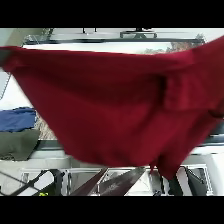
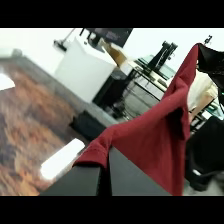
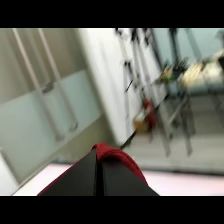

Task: Fold the shirts.

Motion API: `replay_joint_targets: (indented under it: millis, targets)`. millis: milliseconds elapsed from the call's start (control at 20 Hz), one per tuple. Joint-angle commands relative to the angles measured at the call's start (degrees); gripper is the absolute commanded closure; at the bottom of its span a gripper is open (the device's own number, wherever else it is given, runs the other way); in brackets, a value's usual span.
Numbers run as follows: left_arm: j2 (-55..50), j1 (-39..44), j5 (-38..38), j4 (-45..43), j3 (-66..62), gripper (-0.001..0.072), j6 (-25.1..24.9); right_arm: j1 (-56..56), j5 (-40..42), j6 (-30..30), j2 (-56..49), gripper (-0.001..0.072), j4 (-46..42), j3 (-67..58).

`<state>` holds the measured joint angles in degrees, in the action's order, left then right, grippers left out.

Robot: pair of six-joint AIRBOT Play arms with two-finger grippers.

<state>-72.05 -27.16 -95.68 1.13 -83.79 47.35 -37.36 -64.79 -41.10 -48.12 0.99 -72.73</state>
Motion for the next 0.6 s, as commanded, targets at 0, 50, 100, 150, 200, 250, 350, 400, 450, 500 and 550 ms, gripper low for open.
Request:
replay_joint_targets:
  millis: [0,50,100,150,200,250,350,400,450,500,550]
  targets:
    - [-14.99,8.33,5.33,-9.49,-2.10,0.0689,-1.97,10.88,-0.74,-0.24,-15.85,0.0695,-8.50,0.70]
    - [-19.61,9.40,5.97,-11.26,-4.42,0.0689,-1.92,13.44,0.26,-0.24,-21.24,0.0695,-9.88,0.70]
    - [-24.87,10.29,6.34,-12.22,-7.48,0.0690,-1.84,15.54,2.14,-0.15,-26.82,0.0695,-10.01,0.70]
    - [-29.64,10.80,6.34,-12.11,-10.38,0.0692,-1.66,17.07,4.59,0.20,-31.69,0.0695,-9.75,0.68]
    - [-34.69,10.93,6.40,-12.15,-13.84,0.0692,-0.50,18.60,7.65,0.94,-36.72,0.0695,-9.11,0.68]
    - [-39.17,10.95,6.58,-12.17,-17.22,0.0693,0.87,19.67,9.92,2.19,-41.03,0.0695,-7.78,0.66]
    - [-47.43,10.93,8.13,-12.24,-23.87,0.0693,3.30,20.59,12.31,6.88,-49.24,0.0695,-0.96,0.28]
    - [-50.90,10.73,8.85,-12.26,-26.95,0.0694,4.37,20.55,12.31,8.79,-52.50,0.0695,2.78,-0.31]
    - [-53.62,10.21,9.42,-12.41,-29.66,0.0694,5.44,20.44,12.33,10.03,-55.36,0.0696,5.99,-1.07]
    - [-55.98,9.75,10.60,-12.98,-32.15,0.0694,6.49,20.24,12.33,10.97,-57.90,0.0696,8.41,-2.08]
    - [-57.75,9.25,12.22,-14.03,-34.21,0.0693,7.91,19.96,12.44,11.28,-59.80,0.0696,9.38,-3.23]
